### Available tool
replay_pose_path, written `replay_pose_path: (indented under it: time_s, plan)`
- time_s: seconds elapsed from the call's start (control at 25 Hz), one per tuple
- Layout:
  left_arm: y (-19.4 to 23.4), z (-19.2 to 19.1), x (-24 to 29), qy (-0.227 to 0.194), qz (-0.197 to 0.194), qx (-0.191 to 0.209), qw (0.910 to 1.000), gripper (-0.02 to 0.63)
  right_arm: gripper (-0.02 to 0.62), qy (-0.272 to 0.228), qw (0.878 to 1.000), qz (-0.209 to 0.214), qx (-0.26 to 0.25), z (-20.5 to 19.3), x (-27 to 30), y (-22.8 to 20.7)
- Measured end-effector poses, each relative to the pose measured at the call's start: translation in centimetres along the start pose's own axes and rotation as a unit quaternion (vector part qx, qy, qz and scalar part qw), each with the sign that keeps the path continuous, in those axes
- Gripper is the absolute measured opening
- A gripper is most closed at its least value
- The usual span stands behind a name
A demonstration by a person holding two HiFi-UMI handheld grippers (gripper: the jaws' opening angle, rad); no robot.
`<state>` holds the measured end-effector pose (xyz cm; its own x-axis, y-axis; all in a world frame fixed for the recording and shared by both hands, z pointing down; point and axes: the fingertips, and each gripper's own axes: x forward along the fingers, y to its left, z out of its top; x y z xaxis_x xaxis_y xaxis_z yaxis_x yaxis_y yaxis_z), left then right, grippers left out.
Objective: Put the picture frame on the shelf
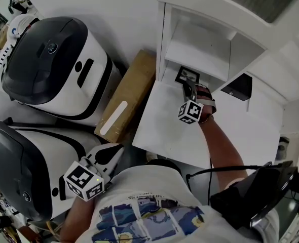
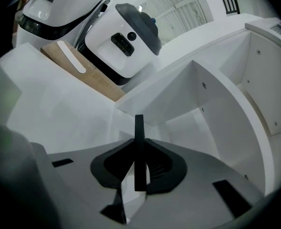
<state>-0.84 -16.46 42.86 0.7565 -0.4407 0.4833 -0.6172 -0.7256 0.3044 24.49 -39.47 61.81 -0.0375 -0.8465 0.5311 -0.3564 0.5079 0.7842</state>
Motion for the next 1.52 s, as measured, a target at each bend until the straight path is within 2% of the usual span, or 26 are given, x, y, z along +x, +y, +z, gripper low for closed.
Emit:
replay_pose_path:
  time_s: [0.68, 1.2, 1.52]
  plan:
    - [1.0, -0.1, 0.6, 0.011, 0.002, -0.007, 0.9999, 0.014, 0.095, 0.012, 0.998, 0.019, 0.06, -0.7, 3.1, -0.1]
    - [1.8, -0.6, 0.4, 0.026, 0.003, -0.014, 0.9996, 0.014, 0.101, 0.035, 0.993, 0.048, 0.102, -1.8, 5.1, 1.7]
    - [2.1, -0.5, 0.6, 0.029, 0.004, -0.014, 0.9995, 0.014, 0.103, 0.04, 0.984, 0.072, 0.156, -2.2, 6.1, 1.9]
